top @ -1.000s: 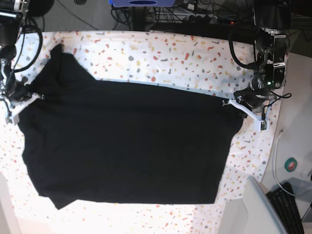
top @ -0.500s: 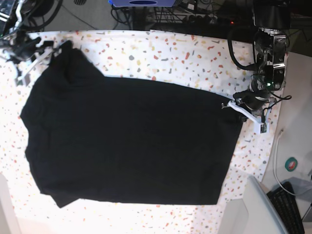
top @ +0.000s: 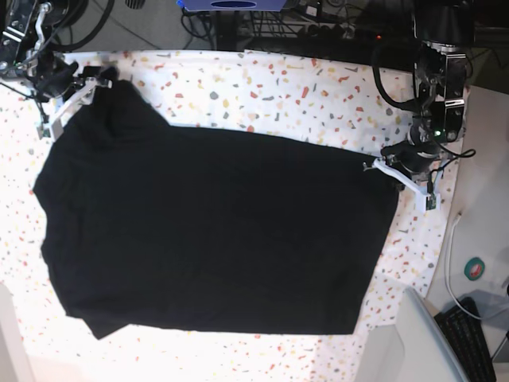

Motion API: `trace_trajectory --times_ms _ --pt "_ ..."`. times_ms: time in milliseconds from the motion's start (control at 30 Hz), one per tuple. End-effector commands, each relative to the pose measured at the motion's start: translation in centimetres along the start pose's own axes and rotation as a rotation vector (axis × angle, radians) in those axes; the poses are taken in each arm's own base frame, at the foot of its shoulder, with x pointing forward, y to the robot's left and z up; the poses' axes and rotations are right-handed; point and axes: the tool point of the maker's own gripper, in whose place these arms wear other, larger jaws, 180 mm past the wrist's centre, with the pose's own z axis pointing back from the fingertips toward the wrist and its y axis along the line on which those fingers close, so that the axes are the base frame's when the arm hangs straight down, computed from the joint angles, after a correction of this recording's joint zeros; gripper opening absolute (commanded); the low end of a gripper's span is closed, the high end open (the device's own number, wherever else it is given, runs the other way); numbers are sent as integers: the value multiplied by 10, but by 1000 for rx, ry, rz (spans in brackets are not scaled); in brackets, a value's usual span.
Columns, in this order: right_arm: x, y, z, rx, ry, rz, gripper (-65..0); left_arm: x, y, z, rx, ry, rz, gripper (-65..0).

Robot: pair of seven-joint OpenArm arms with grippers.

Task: Layout the t-shirt on the table in an organized manner, then fold the t-shirt properly
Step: 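Pull the shirt edges apart with both grippers to straighten it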

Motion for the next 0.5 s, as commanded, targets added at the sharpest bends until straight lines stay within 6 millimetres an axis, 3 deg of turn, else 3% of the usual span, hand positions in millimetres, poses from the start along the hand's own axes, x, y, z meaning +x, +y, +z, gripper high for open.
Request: trace_trajectory --times_ms 0,100,200,467 --pt "8 -1 1 7 -26 2 -434 20 2 1 0 -55 -11 -650" --pt "6 1 1 26 -19 27 -650 21 3 2 1 -58 -10 -650" --pt "-3 1 4 42 -6 57 -650 15 4 4 3 -47 -12 -650" --pt "-12 3 43 -12 -52 112 -650 10 -2 24 -14 -62 -41 -650"
